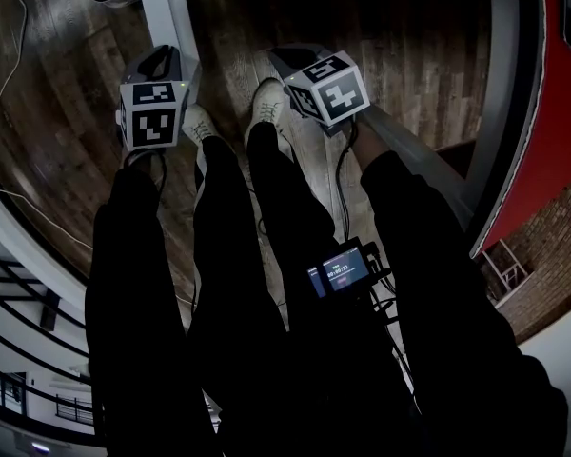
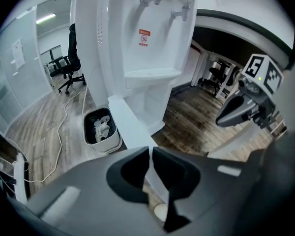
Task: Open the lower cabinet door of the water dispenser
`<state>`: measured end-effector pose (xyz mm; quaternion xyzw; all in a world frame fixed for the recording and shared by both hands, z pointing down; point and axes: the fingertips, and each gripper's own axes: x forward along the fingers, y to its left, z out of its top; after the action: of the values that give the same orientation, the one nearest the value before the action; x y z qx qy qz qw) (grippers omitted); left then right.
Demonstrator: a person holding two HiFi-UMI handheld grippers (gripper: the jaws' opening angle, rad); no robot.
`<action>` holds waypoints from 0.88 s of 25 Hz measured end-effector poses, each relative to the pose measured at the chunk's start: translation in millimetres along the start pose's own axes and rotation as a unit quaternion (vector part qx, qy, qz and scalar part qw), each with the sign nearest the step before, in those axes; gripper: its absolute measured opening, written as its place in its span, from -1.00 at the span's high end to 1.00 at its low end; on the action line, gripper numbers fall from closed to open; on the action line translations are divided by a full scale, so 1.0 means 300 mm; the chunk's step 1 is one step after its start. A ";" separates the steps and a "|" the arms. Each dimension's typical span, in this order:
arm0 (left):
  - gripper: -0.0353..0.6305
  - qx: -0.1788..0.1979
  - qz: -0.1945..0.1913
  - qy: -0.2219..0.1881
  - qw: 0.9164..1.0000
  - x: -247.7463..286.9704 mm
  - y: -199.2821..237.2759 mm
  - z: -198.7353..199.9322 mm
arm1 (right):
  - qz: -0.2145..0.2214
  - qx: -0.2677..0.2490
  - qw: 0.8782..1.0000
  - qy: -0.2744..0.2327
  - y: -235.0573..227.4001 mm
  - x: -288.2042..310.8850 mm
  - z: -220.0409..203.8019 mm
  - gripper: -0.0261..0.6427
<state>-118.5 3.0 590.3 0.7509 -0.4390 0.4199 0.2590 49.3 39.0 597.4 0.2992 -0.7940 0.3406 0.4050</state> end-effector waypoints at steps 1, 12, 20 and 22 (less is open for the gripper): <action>0.81 0.002 0.001 0.000 1.000 -0.002 0.004 -0.003 | -0.002 -0.001 1.000 0.002 0.001 0.001 -0.003 0.92; 0.87 -0.007 0.012 0.022 1.000 -0.017 0.028 -0.020 | -0.023 0.007 1.000 -0.009 -0.015 -0.016 -0.011 0.92; 0.87 -0.023 -0.003 -0.019 1.000 -0.091 0.012 0.046 | -0.039 0.011 0.999 -0.021 -0.035 -0.050 0.028 0.92; 0.87 -0.011 -0.009 -0.025 1.000 -0.131 -0.001 0.059 | -0.050 0.011 0.998 -0.024 -0.033 -0.078 0.042 0.92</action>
<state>-121.3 7.3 547.5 0.7622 -0.4434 0.3935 0.2598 62.8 28.0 575.0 0.3508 -0.7836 0.3220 0.3991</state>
